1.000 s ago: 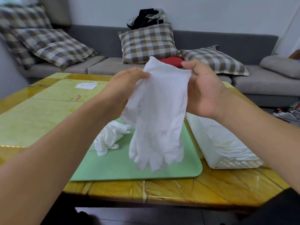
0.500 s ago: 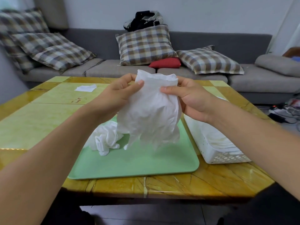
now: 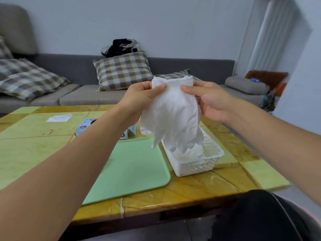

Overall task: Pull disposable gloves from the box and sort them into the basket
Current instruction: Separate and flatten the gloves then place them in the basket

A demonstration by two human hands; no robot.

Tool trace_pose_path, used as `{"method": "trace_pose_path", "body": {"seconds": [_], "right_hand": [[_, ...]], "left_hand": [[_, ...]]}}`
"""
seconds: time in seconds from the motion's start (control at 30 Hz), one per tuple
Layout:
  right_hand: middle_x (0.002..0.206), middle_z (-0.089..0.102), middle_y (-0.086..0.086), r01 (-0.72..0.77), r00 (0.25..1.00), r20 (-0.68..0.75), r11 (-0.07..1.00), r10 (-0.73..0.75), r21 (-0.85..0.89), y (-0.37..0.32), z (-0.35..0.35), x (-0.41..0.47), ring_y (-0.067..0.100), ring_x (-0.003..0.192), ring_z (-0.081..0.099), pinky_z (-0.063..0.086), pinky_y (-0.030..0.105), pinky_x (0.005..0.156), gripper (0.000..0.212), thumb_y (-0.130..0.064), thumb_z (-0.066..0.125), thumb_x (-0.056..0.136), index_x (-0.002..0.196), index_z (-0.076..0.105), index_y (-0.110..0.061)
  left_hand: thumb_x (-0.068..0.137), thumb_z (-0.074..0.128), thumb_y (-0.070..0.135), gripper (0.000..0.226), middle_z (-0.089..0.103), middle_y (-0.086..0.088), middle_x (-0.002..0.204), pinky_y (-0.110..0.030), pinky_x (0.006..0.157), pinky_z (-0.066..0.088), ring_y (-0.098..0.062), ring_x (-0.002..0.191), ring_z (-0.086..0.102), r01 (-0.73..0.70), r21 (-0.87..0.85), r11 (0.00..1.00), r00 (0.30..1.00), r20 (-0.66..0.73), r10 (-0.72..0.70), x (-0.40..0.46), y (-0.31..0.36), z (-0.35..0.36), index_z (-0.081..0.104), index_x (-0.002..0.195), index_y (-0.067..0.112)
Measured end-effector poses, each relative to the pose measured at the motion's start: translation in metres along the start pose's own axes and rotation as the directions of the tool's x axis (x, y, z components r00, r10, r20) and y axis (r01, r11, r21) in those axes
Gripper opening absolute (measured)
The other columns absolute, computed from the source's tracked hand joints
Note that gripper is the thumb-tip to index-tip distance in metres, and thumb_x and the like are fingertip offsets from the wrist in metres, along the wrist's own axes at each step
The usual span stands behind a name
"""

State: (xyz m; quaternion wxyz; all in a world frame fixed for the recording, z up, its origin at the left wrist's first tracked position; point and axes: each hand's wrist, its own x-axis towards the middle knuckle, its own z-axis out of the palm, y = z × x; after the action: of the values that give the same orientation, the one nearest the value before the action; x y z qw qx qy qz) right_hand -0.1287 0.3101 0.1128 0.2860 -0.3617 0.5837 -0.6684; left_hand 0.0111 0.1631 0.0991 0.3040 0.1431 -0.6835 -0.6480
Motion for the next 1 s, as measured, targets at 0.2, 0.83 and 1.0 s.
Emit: {"method": "trace_pose_path", "body": {"seconds": [0.2,0.83,1.0], "right_hand": [[0.105,0.075,0.014,-0.058,0.998,-0.040,0.998,0.057,-0.040,-0.007,-0.038,0.017,0.027,0.091,0.071,0.059,0.041,0.090,0.017,-0.006,0.068,0.092,0.109,0.069,-0.004],[0.084,0.077,-0.007,0.030,0.999,0.033,0.870,-0.017,-0.492,0.136,-0.119,0.032,0.002,0.079,0.071,0.053,0.019,0.078,0.015,0.000,0.079,0.081,0.088,0.078,-0.013],[0.093,0.079,-0.005,0.095,0.990,0.144,0.745,0.002,-0.661,0.154,-0.123,0.011,0.008,0.094,0.073,0.052,0.016,0.090,0.011,-0.011,0.084,0.080,0.090,0.081,-0.012]], "left_hand": [[0.094,0.070,0.030,0.025,0.077,-0.007,0.108,-0.036,0.089,0.059,-0.022,0.095,0.074,0.130,0.057,0.990,0.989,0.060,-0.133,0.032,-0.008,0.028,0.074,0.112,0.013],[0.077,0.086,0.019,0.014,0.067,0.023,0.066,-0.005,0.065,0.037,0.013,0.067,0.058,-0.257,0.677,0.690,0.961,0.258,0.105,0.047,-0.136,0.040,0.075,0.073,0.025],[0.074,0.082,0.010,0.011,0.073,0.014,0.076,-0.016,0.067,0.043,0.004,0.074,0.062,-0.331,0.736,0.590,0.925,0.377,0.048,0.025,-0.160,0.045,0.079,0.078,0.020]]}}
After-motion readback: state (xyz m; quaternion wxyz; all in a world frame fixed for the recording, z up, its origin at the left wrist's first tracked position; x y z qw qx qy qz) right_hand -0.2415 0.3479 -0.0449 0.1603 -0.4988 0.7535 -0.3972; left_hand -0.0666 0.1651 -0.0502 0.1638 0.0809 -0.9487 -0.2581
